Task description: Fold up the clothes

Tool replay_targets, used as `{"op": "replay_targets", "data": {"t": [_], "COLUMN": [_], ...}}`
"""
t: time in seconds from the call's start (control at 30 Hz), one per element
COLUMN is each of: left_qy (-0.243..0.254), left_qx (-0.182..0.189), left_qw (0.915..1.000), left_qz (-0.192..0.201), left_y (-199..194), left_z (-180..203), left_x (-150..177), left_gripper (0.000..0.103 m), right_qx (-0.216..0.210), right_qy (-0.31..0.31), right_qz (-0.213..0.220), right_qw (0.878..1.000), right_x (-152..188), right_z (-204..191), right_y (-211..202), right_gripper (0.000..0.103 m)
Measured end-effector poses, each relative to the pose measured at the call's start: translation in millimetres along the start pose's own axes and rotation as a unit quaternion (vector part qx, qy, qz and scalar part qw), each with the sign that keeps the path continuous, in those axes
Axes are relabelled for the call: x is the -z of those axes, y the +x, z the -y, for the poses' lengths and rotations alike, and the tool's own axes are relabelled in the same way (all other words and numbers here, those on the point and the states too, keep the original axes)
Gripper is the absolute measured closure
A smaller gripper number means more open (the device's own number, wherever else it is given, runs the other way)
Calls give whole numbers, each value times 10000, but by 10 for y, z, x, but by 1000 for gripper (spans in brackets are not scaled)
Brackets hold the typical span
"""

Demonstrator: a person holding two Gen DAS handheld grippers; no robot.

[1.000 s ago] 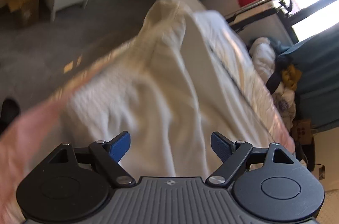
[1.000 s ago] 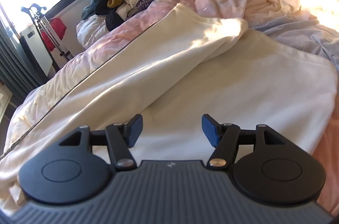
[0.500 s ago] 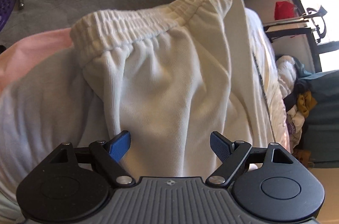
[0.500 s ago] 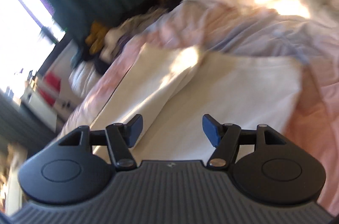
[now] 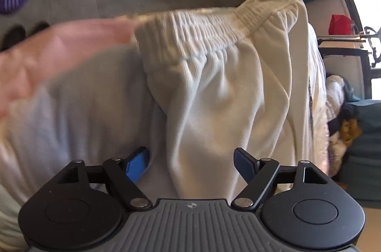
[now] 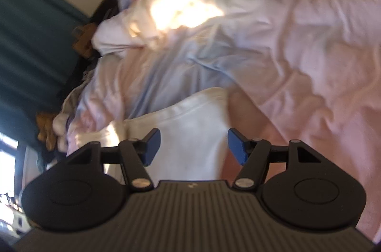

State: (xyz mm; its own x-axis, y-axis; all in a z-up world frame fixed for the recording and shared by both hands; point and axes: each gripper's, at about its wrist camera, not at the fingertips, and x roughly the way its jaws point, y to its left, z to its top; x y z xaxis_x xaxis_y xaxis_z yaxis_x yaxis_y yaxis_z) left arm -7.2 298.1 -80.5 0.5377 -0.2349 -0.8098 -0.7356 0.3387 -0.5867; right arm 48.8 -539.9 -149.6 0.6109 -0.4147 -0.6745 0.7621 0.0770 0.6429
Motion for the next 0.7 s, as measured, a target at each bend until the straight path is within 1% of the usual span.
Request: {"op": "replay_targets", "data": {"t": [0.03,0.13,0.2,0.23,0.27,0.33,0.37,0.4,0.43,0.47,0.53,0.63,0.67,0.7], "left_qy": [32,130,194,227,259,330,385,446,514,589,746,901,861,822], "left_qx": [67,270,405,472,539,675,733,766,805,858,969,1153,1248,1343], "left_qw": [10000,9995,9990,9986,9982,9971,9964,9957,9948,9935,9904,9853,9840,9827], "left_qz": [12,49,73,86,98,134,182,258,352,450,647,882,931,980], "left_y": [5,18,27,32,37,41,39,28,14,2,-23,-96,-136,-175], "left_z": [13,52,78,91,104,132,148,167,185,201,233,251,225,200], "left_x": [-4,-17,-25,-29,-33,-33,-30,-23,-9,4,34,92,100,107], "left_gripper": [33,34,37,45,57,63,71,76,83,87,90,92,93,93], "right_qx": [40,300,347,310,266,123,0,-125,-260,-378,-459,-520,-492,-469], "right_qy": [130,510,677,758,833,927,896,856,788,711,530,367,282,193], "right_qz": [-4,9,-144,-289,-433,-703,-781,-854,-910,-964,-997,-835,-784,-721], "right_qw": [9999,9982,9970,9962,9952,9931,9929,9926,9924,9921,9925,9945,9953,9961], "right_x": [-33,-114,-128,-129,-126,-107,-97,-86,-69,-50,-15,4,3,0], "right_z": [52,212,297,325,349,355,331,305,271,237,172,102,76,54], "right_y": [27,96,176,239,304,439,493,544,588,630,660,630,611,584], "right_gripper": [37,37,37,37,38,38,38,38,38,38,40,71,91,94]}}
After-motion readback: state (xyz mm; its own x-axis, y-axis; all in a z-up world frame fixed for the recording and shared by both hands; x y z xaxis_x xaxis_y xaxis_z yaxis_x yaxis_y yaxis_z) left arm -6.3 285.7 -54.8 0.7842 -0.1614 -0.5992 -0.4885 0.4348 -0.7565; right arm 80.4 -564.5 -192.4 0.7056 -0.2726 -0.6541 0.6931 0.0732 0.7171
